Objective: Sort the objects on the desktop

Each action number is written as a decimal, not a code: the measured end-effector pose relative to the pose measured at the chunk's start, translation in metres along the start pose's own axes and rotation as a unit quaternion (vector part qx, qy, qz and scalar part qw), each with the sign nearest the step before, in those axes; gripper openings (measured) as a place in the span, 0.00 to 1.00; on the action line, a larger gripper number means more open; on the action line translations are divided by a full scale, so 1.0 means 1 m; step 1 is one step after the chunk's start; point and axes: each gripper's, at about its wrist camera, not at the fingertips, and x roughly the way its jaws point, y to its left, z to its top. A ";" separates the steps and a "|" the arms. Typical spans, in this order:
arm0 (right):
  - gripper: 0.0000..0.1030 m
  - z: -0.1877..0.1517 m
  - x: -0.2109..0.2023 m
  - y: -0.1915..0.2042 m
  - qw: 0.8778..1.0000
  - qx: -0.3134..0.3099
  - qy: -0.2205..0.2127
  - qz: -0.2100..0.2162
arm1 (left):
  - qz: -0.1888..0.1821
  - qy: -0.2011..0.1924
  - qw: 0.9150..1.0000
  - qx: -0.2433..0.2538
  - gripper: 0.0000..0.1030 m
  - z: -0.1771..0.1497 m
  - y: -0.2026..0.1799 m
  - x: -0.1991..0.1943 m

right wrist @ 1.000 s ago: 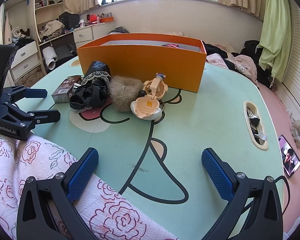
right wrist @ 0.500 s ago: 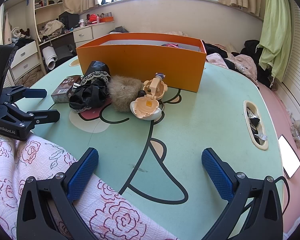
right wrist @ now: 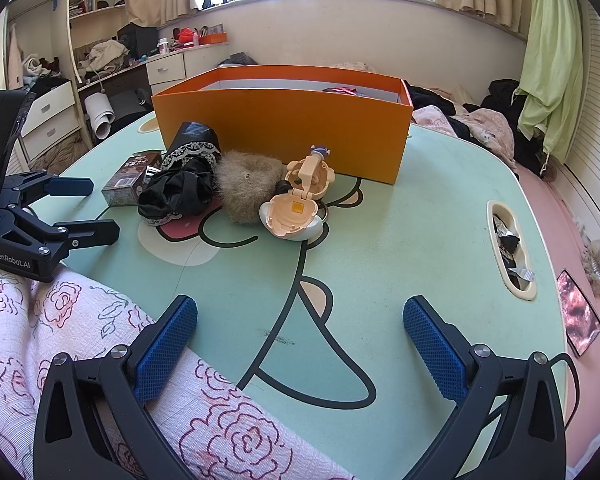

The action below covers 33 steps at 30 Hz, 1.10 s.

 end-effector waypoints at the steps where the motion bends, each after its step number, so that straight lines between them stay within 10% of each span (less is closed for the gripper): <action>1: 1.00 0.000 0.000 0.000 1.000 0.000 0.000 0.000 | 0.000 0.000 1.000 0.000 1.00 0.000 0.000 0.000; 7: 0.95 0.000 0.000 0.000 1.000 0.005 0.002 -0.006 | 0.000 0.000 1.000 0.000 1.00 0.000 0.000 0.000; 11: 0.61 0.001 -0.004 0.000 1.000 0.007 -0.006 -0.014 | 0.000 0.000 1.000 0.000 1.00 0.000 0.000 0.000; 21: 0.60 0.085 -0.032 -0.025 0.996 0.039 -0.079 -0.003 | 0.000 0.000 1.000 0.000 1.00 0.000 0.000 -0.001; 33: 0.60 0.188 0.080 -0.009 0.996 -0.033 0.055 -0.062 | -0.001 -0.006 1.000 0.001 1.00 -0.001 -0.005 -0.002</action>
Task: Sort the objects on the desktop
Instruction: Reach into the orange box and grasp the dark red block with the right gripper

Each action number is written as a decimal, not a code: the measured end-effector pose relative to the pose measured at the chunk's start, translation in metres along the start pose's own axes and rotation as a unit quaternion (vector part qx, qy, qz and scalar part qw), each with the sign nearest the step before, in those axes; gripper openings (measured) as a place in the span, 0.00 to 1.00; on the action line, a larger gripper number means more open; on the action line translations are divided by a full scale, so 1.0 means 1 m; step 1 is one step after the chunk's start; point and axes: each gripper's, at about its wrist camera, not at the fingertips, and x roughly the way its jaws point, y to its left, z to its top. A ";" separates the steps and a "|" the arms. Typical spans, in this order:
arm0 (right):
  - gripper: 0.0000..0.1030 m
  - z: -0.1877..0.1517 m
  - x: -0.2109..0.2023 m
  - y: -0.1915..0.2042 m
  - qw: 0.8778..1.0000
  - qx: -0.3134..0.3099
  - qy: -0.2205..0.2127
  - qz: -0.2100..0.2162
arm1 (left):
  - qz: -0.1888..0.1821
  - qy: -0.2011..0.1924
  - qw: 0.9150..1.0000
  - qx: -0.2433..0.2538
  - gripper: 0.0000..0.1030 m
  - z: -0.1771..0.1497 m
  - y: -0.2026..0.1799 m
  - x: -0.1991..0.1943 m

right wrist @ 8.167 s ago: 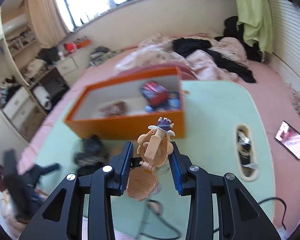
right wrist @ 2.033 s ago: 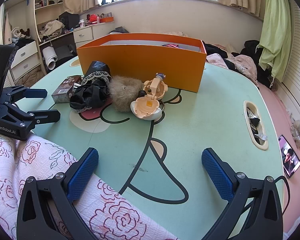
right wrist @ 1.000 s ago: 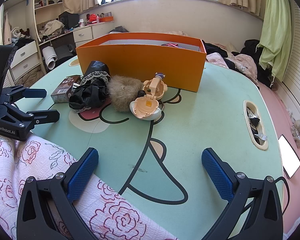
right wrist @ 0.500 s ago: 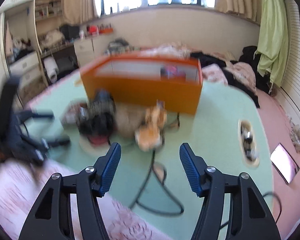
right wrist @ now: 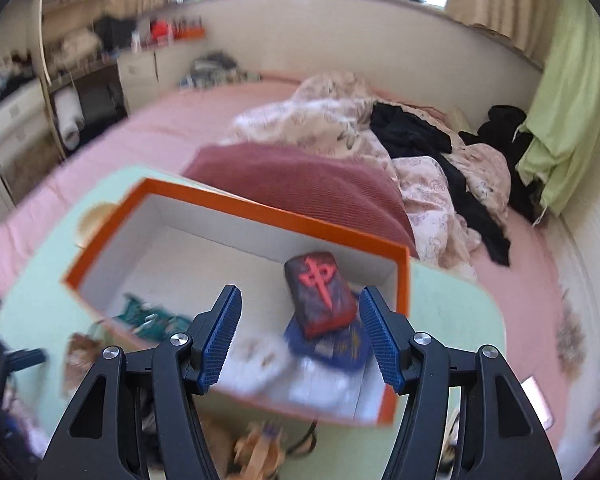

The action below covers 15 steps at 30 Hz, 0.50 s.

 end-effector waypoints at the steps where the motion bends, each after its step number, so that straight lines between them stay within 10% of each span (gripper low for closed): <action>1: 0.60 0.005 0.011 0.000 1.000 -0.006 0.017 -0.007 | 0.000 -0.001 1.000 0.000 1.00 0.000 0.001 0.000; 4: 0.60 0.005 0.042 -0.004 0.997 -0.004 0.075 -0.031 | -0.001 -0.001 1.000 0.000 1.00 0.000 0.001 0.000; 7: 0.39 -0.006 0.049 -0.012 0.996 0.015 0.089 -0.023 | 0.000 -0.002 1.000 0.000 1.00 0.000 0.002 0.000; 15: 0.39 -0.025 -0.038 -0.049 0.989 0.118 -0.065 0.053 | 0.000 -0.002 1.000 0.000 1.00 0.000 0.002 0.000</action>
